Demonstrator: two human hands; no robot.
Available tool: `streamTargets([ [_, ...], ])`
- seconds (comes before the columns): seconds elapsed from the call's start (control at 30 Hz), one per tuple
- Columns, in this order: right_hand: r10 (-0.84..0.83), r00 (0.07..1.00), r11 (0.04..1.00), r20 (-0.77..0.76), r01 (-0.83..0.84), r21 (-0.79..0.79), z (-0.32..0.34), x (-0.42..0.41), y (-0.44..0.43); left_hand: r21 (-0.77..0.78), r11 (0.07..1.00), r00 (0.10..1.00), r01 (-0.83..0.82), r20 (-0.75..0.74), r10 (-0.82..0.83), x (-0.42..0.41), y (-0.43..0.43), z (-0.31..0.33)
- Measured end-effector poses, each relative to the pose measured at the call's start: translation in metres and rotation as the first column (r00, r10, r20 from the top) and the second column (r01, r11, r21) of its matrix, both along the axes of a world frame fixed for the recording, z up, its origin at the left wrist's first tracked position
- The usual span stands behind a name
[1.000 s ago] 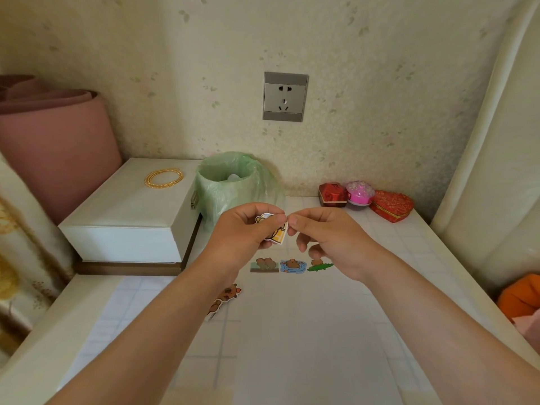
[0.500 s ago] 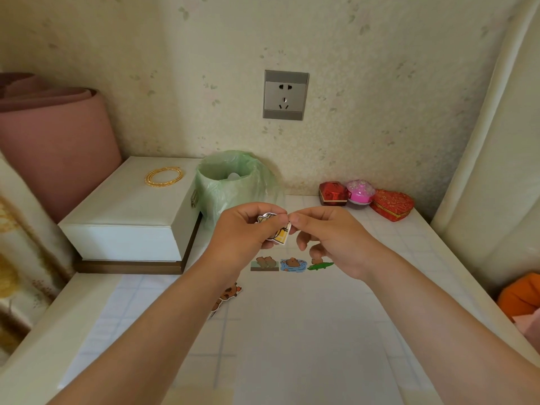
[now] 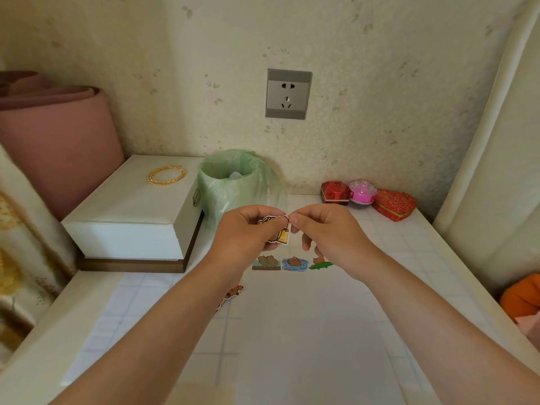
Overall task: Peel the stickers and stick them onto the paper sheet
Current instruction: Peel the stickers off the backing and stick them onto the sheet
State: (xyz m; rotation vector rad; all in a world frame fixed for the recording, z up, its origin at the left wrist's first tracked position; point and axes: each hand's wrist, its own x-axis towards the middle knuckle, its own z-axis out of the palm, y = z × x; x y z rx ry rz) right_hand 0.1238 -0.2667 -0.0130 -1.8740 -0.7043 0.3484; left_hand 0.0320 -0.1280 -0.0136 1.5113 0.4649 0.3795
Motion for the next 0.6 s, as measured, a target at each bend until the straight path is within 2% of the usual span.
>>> streamTargets([
  [0.17, 0.039, 0.998, 0.999, -0.050, -0.039, 0.004, 0.0005, 0.0014, -0.0028, 0.014, 1.000, 1.000, 0.021, -0.003, -0.021, -0.0009, 0.0012, 0.0001],
  [0.37, 0.039, 0.994, 0.993, 0.104, -0.027, -0.114, 0.0018, -0.0006, -0.0034, 0.091, 0.995, 0.999, 0.033, -0.018, -0.032, 0.0002, -0.0007, -0.0005],
  [0.6, 0.052, 0.974, 0.993, 0.220, -0.027, -0.115, -0.0024, -0.0035, -0.0036, 0.172, 0.984, 0.999, 0.036, -0.018, -0.033, -0.0015, -0.0011, -0.0006],
])
